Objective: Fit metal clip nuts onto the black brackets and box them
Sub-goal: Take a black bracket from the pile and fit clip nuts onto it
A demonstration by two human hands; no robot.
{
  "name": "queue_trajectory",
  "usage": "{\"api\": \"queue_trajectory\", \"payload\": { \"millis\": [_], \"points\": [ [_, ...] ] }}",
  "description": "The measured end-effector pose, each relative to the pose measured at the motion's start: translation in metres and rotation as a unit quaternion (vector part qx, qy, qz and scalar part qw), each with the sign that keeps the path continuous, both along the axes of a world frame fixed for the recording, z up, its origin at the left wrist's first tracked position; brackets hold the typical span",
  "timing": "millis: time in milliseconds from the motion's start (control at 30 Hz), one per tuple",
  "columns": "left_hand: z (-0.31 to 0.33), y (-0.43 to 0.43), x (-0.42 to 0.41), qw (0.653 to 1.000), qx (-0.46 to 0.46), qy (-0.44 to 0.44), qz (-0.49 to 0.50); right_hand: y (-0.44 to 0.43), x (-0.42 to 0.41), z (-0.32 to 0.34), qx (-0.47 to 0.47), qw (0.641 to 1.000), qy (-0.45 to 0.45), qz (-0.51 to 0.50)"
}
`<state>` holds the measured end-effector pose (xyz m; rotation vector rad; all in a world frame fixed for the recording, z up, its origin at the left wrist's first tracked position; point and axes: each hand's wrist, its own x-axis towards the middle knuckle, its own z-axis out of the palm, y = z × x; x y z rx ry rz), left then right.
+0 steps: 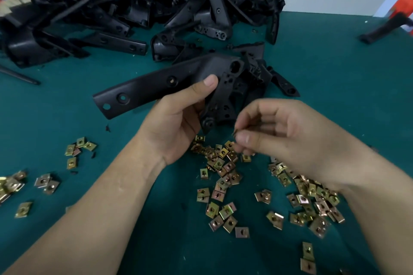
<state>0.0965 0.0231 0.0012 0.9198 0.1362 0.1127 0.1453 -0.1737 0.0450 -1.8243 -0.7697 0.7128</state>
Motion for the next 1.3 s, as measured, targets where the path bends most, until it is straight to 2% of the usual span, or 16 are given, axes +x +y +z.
{"api": "queue_trajectory", "payload": {
  "millis": [133,233,467,700,833,1300],
  "points": [
    [0.0,-0.004,0.0,1.0,-0.009,0.001,-0.004,0.002,0.007,-0.006,0.112,0.984,0.098,-0.098],
    [-0.001,-0.005,-0.001,1.0,-0.019,0.006,-0.005,0.004,0.005,-0.007,0.161,0.971,0.129,-0.118],
    [0.001,-0.004,-0.005,0.999,-0.032,-0.012,-0.021,0.009,0.003,-0.008,0.21,0.957,0.153,-0.131],
    [0.001,-0.004,-0.005,0.999,-0.039,-0.017,-0.018,0.013,0.003,-0.009,0.237,0.915,0.29,-0.153],
    [0.002,-0.006,-0.007,0.999,-0.039,-0.012,-0.022,0.014,0.002,-0.008,0.255,0.893,0.33,-0.172],
    [0.004,-0.01,-0.008,0.999,-0.037,-0.01,-0.028,0.022,-0.006,-0.01,0.304,0.9,0.245,-0.192]
  ]
}}
